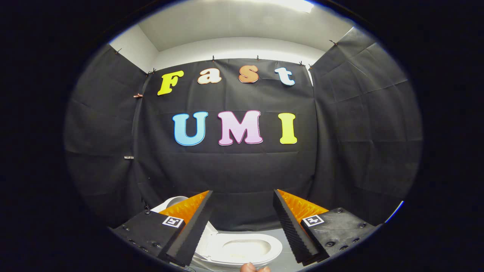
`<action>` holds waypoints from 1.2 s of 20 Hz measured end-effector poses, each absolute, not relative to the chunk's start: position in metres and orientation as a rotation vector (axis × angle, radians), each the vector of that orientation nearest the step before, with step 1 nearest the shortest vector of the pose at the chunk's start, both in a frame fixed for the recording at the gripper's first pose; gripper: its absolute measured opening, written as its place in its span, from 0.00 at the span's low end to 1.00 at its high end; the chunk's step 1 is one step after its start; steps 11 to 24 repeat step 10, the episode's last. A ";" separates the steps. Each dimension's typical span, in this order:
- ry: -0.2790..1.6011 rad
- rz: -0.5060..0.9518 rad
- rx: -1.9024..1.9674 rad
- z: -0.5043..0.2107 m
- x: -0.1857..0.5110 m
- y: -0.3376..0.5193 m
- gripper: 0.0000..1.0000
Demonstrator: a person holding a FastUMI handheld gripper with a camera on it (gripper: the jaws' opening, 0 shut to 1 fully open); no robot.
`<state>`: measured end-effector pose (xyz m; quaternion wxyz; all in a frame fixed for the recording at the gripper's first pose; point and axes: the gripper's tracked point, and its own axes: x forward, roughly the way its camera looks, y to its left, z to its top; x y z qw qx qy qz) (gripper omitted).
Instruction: Open the toilet lid.
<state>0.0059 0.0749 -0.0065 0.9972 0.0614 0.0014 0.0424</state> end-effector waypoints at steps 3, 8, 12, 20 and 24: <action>0.003 0.090 0.115 -0.008 0.004 0.078 0.98; 0.003 0.075 0.103 -0.008 0.004 0.073 0.98; 0.001 0.067 0.096 -0.008 0.004 0.071 0.98; 0.001 0.067 0.096 -0.008 0.004 0.071 0.98; 0.001 0.067 0.096 -0.008 0.004 0.071 0.98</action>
